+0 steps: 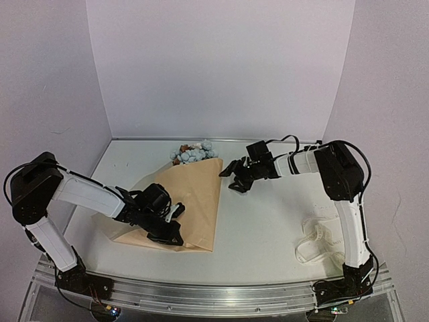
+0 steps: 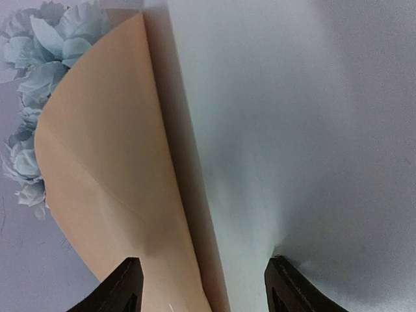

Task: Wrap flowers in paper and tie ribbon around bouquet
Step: Press the fold line of the 2/3-folded wrapping paper, then move the 2/3-folded wrapping paper to the center of the board.

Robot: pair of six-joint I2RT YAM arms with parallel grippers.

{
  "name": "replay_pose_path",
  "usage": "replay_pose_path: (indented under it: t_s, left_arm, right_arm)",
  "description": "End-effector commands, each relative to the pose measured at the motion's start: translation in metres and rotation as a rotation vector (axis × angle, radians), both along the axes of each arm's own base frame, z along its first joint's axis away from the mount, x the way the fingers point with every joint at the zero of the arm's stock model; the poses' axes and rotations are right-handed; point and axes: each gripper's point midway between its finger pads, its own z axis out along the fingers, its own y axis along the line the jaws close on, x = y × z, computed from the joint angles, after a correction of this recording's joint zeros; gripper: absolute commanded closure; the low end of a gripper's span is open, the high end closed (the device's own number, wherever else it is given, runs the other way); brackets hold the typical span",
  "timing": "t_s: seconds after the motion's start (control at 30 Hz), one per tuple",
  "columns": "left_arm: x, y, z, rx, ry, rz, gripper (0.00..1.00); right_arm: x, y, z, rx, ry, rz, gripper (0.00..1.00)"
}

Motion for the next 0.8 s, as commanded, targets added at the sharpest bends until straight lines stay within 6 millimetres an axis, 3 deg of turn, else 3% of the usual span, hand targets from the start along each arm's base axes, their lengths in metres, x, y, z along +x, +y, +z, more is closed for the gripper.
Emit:
replay_pose_path:
  t_s: [0.0,0.27,0.4,0.6,0.77]
  left_arm:
    - [-0.012,0.019,-0.012,0.068,0.040,0.000,1.00]
    - [-0.014,0.020,-0.013,0.069,0.045,-0.002,1.00]
    - [-0.014,0.021,-0.013,0.068,0.045,-0.001,1.00]
    - [-0.016,0.011,-0.006,0.031,0.050,-0.042,1.00]
    - [-0.009,-0.001,0.001,0.024,0.019,-0.083,1.00]
  right_arm:
    - [0.016,0.020,-0.003,-0.002,-0.068,0.003,0.36]
    - [0.022,0.027,-0.008,0.015,-0.060,-0.029,0.49]
    - [0.022,0.027,-0.005,0.027,-0.052,-0.042,0.68]
    - [0.017,0.017,-0.002,0.001,-0.064,-0.060,0.92]
    - [0.001,-0.007,-0.001,-0.072,-0.097,-0.072,0.99]
